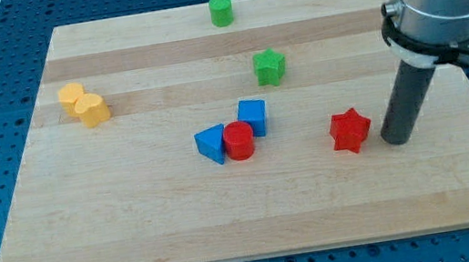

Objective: Make a group of red and blue blocks

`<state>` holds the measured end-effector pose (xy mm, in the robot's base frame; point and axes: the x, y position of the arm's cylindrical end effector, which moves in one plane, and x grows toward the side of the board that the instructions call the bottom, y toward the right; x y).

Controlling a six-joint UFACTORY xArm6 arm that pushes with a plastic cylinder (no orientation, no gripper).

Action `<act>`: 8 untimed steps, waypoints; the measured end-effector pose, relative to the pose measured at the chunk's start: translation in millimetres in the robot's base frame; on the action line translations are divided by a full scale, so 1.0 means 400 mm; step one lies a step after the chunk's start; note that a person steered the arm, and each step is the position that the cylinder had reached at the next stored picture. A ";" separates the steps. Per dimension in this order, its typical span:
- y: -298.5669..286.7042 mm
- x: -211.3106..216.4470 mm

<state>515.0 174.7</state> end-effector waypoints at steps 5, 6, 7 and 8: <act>-0.051 -0.002; -0.099 -0.002; -0.168 -0.002; -0.249 -0.002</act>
<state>514.1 75.2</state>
